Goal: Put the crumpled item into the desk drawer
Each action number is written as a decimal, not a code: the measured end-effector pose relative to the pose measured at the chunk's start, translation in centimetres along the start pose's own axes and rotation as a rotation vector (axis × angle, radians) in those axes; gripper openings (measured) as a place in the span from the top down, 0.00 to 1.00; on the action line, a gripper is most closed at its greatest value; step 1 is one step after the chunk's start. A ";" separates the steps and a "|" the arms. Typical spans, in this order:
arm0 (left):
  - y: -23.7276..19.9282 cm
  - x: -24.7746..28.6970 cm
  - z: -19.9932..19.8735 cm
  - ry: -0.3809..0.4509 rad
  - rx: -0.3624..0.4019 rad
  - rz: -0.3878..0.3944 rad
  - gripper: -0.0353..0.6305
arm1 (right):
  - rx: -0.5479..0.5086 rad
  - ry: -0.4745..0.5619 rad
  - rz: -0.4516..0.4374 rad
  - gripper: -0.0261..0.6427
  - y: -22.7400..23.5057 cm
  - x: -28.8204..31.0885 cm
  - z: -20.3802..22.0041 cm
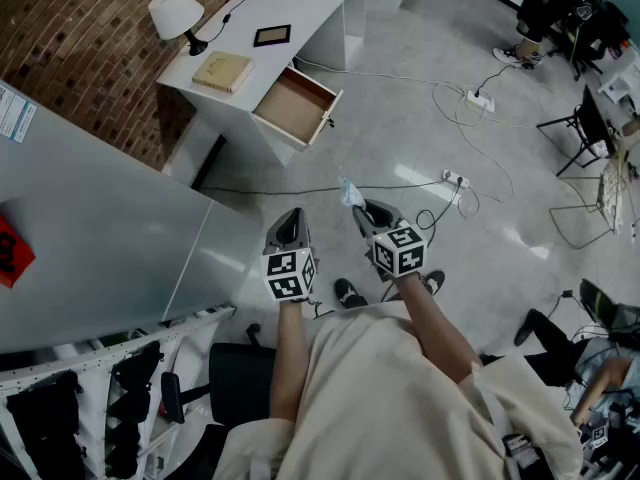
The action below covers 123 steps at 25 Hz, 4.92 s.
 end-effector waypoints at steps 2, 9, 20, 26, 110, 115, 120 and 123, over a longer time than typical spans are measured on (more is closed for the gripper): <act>-0.5 -0.1 0.0 0.004 -0.001 0.002 0.92 | -0.005 0.001 -0.001 0.83 -0.5 0.3 0.1; -1.8 -0.5 -0.1 0.016 -0.023 0.013 0.92 | -0.027 -0.004 0.004 0.83 -2.0 0.7 0.5; -3.5 -0.3 1.7 -0.008 -0.097 -0.017 0.92 | 0.096 0.010 0.030 0.83 0.3 -0.1 1.5; -6.9 1.4 1.7 -0.026 -0.084 -0.055 0.92 | 0.096 0.007 0.024 0.83 1.5 3.2 0.3; -23.8 47.8 -12.9 -0.222 0.027 0.210 0.92 | 0.211 -0.153 0.117 0.82 23.2 43.0 -15.5; -23.5 49.7 -11.8 -0.256 0.055 0.322 0.92 | 0.247 -0.144 0.189 0.82 22.7 44.3 -14.1; -22.3 50.9 -9.6 -0.301 0.095 0.419 0.92 | 0.282 -0.158 0.251 0.82 23.0 44.0 -11.9; -22.1 51.2 -8.5 -0.328 0.104 0.444 0.92 | 0.321 -0.152 0.295 0.82 23.8 43.9 -10.8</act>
Point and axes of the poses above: the fingertips, and each gripper's own axes: x forward along the fingers, y to its right, z out of its underside, the point moved 2 cm from there along -x, backward along the fingers, and after that the axes turned 4 degrees about y, right-handed, at the moved point
